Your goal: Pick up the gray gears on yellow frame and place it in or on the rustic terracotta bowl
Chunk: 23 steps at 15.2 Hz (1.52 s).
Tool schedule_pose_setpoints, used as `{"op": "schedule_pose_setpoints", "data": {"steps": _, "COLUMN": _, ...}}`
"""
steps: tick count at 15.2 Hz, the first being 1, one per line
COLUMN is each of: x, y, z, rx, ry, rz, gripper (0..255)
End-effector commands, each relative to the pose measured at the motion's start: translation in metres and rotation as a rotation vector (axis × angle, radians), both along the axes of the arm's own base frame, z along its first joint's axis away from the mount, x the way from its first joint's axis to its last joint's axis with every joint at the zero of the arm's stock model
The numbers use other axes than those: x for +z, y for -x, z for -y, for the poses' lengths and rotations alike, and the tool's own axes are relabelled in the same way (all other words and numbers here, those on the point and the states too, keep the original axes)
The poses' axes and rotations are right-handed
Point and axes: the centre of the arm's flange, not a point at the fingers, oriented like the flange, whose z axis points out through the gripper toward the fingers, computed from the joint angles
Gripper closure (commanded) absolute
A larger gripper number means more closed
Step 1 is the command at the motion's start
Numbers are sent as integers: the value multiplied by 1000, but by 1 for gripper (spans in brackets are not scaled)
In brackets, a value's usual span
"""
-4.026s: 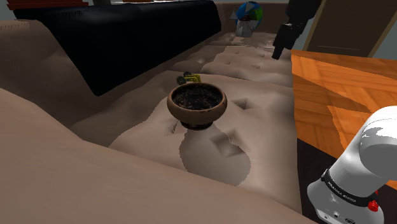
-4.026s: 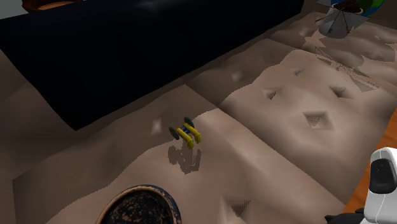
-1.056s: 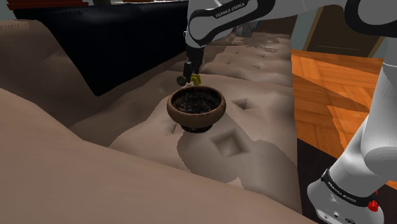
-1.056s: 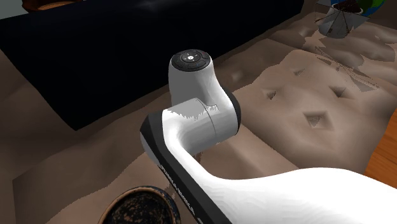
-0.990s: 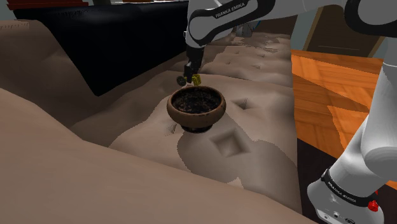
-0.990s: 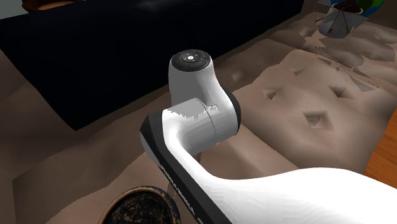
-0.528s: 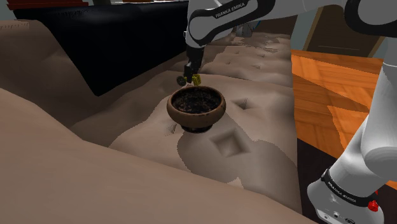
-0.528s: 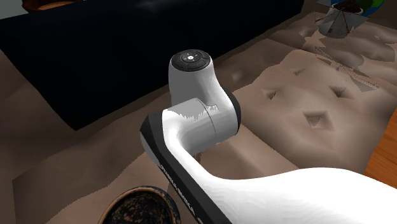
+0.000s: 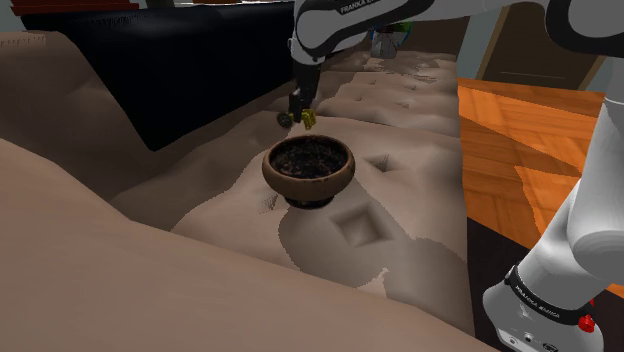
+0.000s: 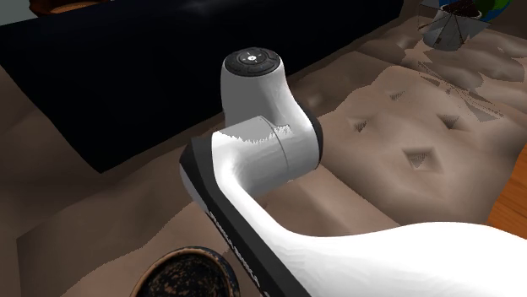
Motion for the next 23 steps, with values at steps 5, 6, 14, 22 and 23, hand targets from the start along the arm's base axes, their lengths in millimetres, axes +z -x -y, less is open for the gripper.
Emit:
{"op": "schedule_pose_setpoints", "data": {"steps": 5, "x": 33, "y": 0, "z": 0, "rx": 0, "ry": 0, "rz": 0, "gripper": 255}}
{"op": "schedule_pose_setpoints", "data": {"steps": 6, "x": 38, "y": 0, "z": 0, "rx": 0, "ry": 0, "rz": 0, "gripper": 255}}
{"op": "schedule_pose_setpoints", "data": {"steps": 14, "x": 80, "y": 0, "z": 0, "rx": 0, "ry": 0, "rz": 0, "gripper": 255}}
{"op": "schedule_pose_setpoints", "data": {"steps": 22, "x": 122, "y": 0, "z": 0, "rx": 0, "ry": 0, "rz": 0, "gripper": 255}}
{"op": "schedule_pose_setpoints", "data": {"steps": 23, "x": 128, "y": 0, "z": 0, "rx": 0, "ry": 0, "rz": 0, "gripper": 255}}
